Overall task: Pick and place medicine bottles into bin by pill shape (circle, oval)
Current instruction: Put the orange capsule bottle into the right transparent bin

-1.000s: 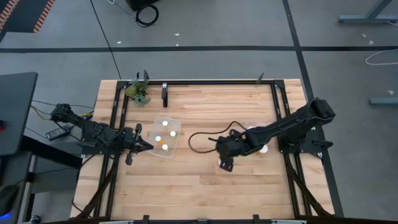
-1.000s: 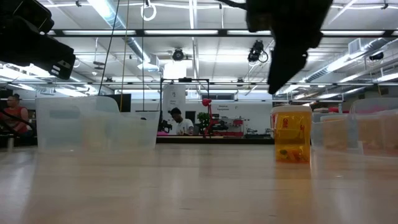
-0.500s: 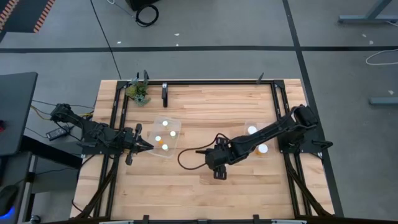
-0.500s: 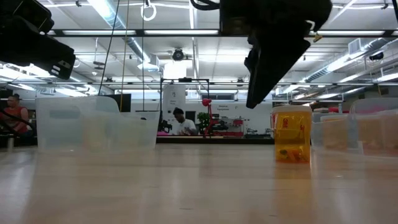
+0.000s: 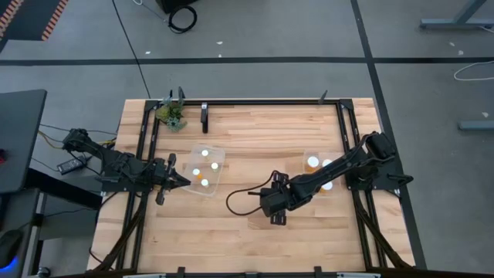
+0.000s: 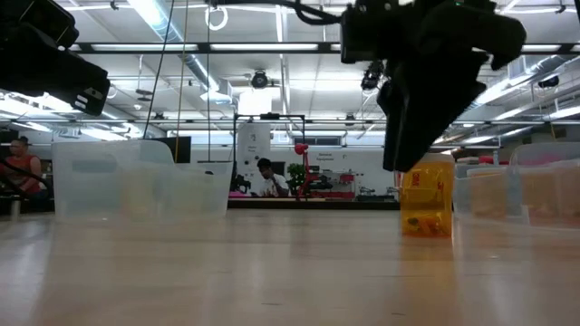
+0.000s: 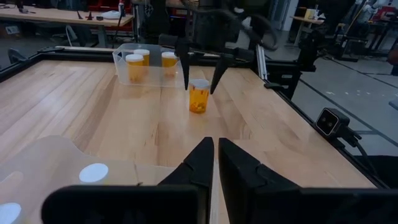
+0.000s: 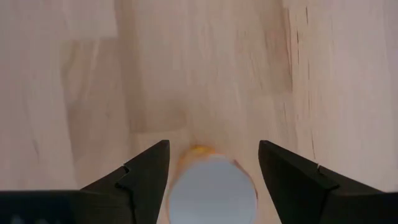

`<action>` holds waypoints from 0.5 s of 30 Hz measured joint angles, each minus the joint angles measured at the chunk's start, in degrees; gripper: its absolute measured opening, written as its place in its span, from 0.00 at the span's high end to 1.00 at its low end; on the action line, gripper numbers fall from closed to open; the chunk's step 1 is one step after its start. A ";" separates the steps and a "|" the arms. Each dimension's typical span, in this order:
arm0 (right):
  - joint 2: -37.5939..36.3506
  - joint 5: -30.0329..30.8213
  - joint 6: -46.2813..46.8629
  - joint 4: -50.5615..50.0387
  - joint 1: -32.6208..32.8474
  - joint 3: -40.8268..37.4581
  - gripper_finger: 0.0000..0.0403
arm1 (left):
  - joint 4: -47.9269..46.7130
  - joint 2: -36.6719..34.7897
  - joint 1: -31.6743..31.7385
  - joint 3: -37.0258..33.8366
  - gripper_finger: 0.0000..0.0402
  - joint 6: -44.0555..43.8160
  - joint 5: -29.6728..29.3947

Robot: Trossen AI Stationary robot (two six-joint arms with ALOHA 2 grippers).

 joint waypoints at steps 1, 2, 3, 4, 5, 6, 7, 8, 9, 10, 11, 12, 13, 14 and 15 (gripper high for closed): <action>0.00 -0.04 0.24 -0.14 -0.02 -0.44 0.37 | 0.00 0.00 0.00 0.00 0.92 0.00 0.00; 0.00 -0.11 0.43 -0.15 -0.02 -0.85 0.37 | 0.00 0.02 0.02 0.00 0.91 0.00 0.00; 0.00 -0.37 0.66 -0.10 -0.02 -1.23 0.37 | 0.00 0.00 0.02 0.00 0.91 0.00 0.00; 0.00 -0.81 0.87 -0.09 -0.02 -1.59 0.37 | 0.00 0.00 0.02 0.00 0.91 0.00 0.00; 0.00 -1.22 1.03 -0.12 -0.02 -1.91 0.37 | 0.00 0.01 0.01 0.00 0.90 -0.01 0.00; 0.00 -1.50 1.21 -0.16 -0.02 -2.15 0.37 | 0.00 0.02 0.02 0.00 0.90 0.00 0.00; 0.00 -1.55 1.50 -0.20 -0.02 -2.30 0.37 | 0.00 0.01 0.02 0.00 0.90 0.00 -0.01; 0.00 -1.57 1.77 -0.33 -0.02 -2.32 0.37 | 0.00 0.01 0.02 0.00 0.91 0.00 0.00; 0.00 -1.57 1.93 -0.41 -0.02 -2.32 0.38 | 0.00 0.01 0.01 0.00 0.91 0.00 0.00; 0.00 -1.57 1.94 -0.41 -0.02 -2.32 0.38 | 0.00 0.02 0.02 0.00 0.91 0.00 -0.02; 0.00 -1.57 1.92 -0.42 -0.02 -2.32 0.39 | 0.00 0.02 0.02 0.00 0.92 0.00 0.00; 0.00 -1.59 1.92 -0.45 -0.02 -2.32 0.41 | 0.00 0.02 0.02 0.00 0.92 0.00 0.00; 0.00 -1.62 1.93 -0.46 -0.02 -2.32 0.42 | 0.00 0.01 0.01 0.00 0.93 0.00 0.00; 0.00 -1.64 1.92 -0.46 -0.05 -2.32 0.43 | 0.00 0.01 0.02 0.00 0.93 0.00 0.00; 0.00 -1.69 1.92 -0.45 -0.14 -2.32 0.44 | 0.00 0.01 0.02 0.00 0.93 0.00 0.00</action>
